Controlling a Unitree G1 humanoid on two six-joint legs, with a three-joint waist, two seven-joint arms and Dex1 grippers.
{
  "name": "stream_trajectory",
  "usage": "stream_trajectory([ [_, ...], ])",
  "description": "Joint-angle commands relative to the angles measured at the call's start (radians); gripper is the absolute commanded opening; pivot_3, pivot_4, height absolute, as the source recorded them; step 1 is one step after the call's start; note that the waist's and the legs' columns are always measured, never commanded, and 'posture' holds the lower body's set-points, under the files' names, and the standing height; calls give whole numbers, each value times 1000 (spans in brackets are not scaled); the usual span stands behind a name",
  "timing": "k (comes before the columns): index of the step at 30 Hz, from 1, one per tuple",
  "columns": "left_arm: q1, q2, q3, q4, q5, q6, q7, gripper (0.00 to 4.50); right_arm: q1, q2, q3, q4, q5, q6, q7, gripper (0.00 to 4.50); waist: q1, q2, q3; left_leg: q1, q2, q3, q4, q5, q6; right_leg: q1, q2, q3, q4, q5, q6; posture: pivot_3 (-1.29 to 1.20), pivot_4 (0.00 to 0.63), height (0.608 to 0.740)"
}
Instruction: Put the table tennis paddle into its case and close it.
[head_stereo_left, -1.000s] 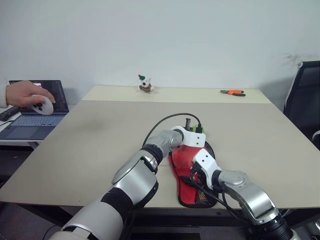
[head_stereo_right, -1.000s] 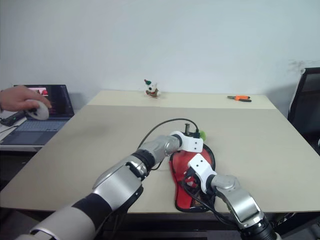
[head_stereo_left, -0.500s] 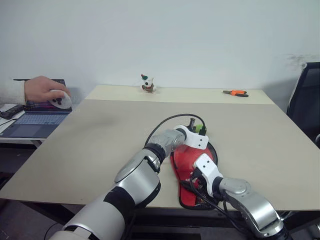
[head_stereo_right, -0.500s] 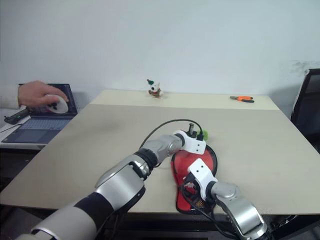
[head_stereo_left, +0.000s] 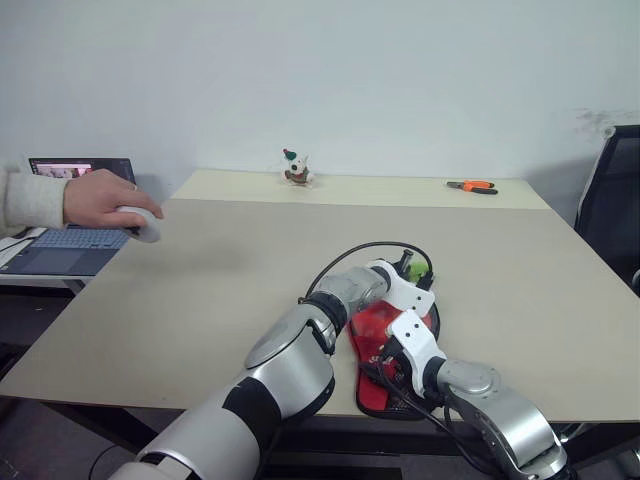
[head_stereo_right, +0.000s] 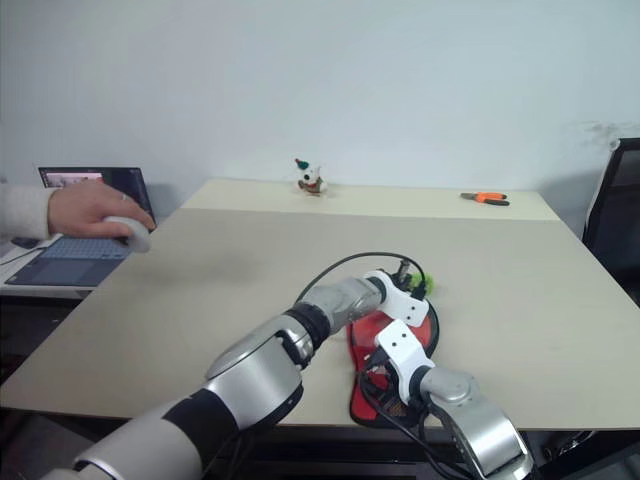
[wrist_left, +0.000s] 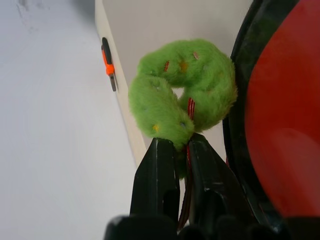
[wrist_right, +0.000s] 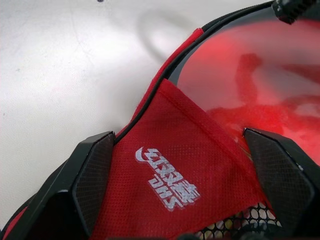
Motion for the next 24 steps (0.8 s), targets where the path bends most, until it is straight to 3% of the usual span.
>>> stream_trajectory([
  [1, -77, -51, 1, -62, -7, -37, 47, 9, 83, 7, 89, 98, 42, 120, 28, 4500, 0, 0, 0, 0, 0, 0, 0, 0, 0, 0, 0, 0, 0, 0, 0, 0, 150, 740],
  [8, -52, -44, 4, -59, -12, -34, 20, 9, 80, 5, 80, 102, 42, 115, 29, 4500, 0, 0, 0, 0, 0, 0, 0, 0, 0, 0, 0, 0, 0, 0, 0, 0, 150, 740],
  [15, 8, -40, 29, -56, -55, -62, -133, 9, 61, 19, 73, 123, 39, 108, 28, 4500, -3, 0, -2, 1, 0, 0, 0, 0, 0, 0, 0, 0, 0, 0, 0, 0, 150, 740],
  [19, 23, -36, 48, -59, -79, -64, -172, 1190, 53, 26, 74, 140, 37, 98, 31, 4500, -5, -1, -7, 1, 1, 0, -1, 0, 0, 0, 1, 0, 0, -1, -1, 0, 150, 740],
  [24, 22, -30, 94, -64, -127, -69, -204, 3016, 39, 23, 70, 156, 37, 89, 41, 4500, -9, -1, -9, 3, 1, 0, -1, 0, 0, 2, 1, 0, 0, -1, -1, 0, 150, 740],
])
